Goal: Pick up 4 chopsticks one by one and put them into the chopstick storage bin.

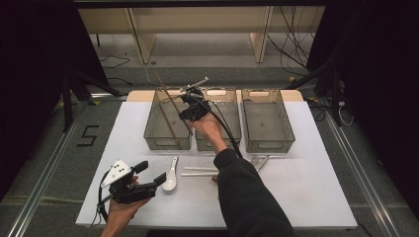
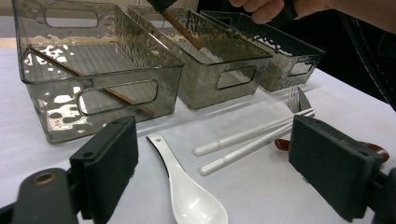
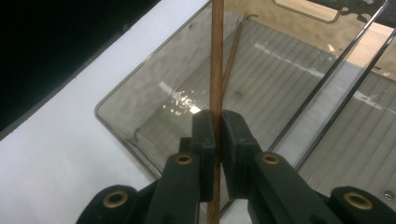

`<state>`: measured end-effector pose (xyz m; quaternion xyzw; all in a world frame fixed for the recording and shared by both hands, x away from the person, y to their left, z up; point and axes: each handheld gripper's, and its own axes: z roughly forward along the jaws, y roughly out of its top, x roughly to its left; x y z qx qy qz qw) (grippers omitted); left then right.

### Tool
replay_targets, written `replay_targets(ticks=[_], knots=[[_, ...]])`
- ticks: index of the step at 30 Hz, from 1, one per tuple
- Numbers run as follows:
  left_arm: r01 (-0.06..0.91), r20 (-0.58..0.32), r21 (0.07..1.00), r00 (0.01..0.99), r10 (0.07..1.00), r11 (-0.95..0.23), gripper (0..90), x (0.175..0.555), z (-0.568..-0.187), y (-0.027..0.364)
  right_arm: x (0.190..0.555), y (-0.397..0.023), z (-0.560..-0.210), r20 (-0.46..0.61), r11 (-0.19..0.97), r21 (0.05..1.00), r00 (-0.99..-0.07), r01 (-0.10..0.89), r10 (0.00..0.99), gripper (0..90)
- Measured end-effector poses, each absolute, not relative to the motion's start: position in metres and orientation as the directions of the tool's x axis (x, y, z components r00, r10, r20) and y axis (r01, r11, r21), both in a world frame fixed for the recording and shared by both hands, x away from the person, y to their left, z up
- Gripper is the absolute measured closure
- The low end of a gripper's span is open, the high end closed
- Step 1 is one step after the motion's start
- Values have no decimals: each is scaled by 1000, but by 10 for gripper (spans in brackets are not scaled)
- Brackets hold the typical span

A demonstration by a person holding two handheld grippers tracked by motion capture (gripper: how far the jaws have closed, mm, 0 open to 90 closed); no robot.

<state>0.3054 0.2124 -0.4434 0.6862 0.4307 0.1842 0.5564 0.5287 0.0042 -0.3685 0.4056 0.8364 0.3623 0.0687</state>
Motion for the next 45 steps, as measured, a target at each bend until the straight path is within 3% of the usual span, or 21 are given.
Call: replay_targets(ticks=[45], knots=[[383, -227, 924, 565, 793, -9, 155, 305, -443, 213, 543, 31, -402, 177, 381, 625, -598, 682, 782, 847]])
